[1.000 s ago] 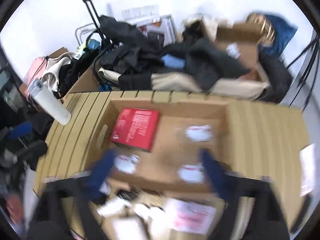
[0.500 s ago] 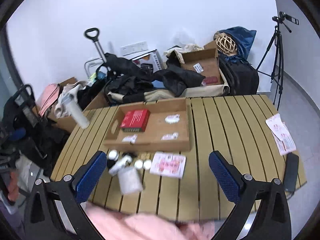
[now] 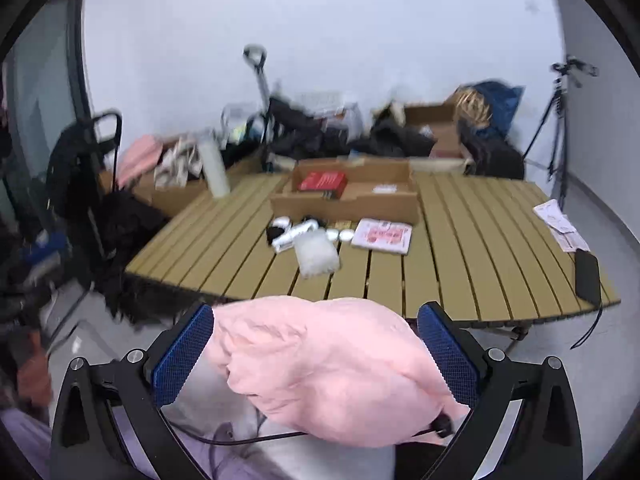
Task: Organize objects
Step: 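Withdraw the right gripper from the tray toward the lap, then grasp the pink-and-white card wallet with the right gripper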
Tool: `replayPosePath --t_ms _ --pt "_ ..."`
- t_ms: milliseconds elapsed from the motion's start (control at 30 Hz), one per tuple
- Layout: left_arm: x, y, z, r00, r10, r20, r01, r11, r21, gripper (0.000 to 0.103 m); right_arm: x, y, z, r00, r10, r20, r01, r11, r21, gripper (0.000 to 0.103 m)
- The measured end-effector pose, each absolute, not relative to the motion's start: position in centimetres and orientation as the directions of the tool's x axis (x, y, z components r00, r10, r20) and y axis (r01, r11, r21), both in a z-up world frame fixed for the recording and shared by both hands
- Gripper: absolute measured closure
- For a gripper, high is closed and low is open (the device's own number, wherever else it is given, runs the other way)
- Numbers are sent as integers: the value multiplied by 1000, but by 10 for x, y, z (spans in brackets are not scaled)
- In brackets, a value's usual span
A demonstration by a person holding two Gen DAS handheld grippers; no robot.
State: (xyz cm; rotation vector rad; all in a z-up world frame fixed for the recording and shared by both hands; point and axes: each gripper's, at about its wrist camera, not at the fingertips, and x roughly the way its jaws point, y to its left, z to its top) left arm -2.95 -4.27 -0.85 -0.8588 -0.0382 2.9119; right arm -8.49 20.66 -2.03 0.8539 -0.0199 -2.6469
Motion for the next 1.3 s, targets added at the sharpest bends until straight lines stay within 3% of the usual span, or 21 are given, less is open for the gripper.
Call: replayPosePath --t_ms 67,333,467,600,667,833,1000,1133,1300 --pt "-35 -36 -17 -804 136 -578 -137 -990 -42 0 -92 202 -31 -702 -364 -612 361 -923 135 0" --pt "-43 -26 -36 -763 157 -627 -147 -987 -69 0 -93 203 -46 -658 -421 -624 387 -900 199 0" --pt "-53 -26 -48 -734 172 -657 -151 -985 -89 0 -100 206 -56 -654 -400 -642 364 -910 196 16" --pt "-82 -26 -51 -704 205 -680 -162 -979 -128 0 -120 216 -71 -634 -370 -679 329 -924 197 41" --pt "-110 -23 -54 -675 261 -690 -191 -965 -178 0 -135 223 -77 -621 -360 -696 314 -928 199 47" --pt "-201 4 -58 -616 338 -711 -240 -941 -239 2 -193 240 -84 -622 -325 -712 279 -942 186 48" --pt "-311 43 -69 -556 411 -722 -246 -912 -330 14 -280 249 -94 -613 -310 -727 253 -949 191 48" --pt "-397 69 -100 -469 355 -809 -188 -935 -301 43 -352 259 -111 -590 -325 -739 196 -946 259 48" --pt "-452 99 -137 -367 344 -864 -239 -933 -270 51 -413 253 -137 -565 -323 -759 165 -946 280 48"
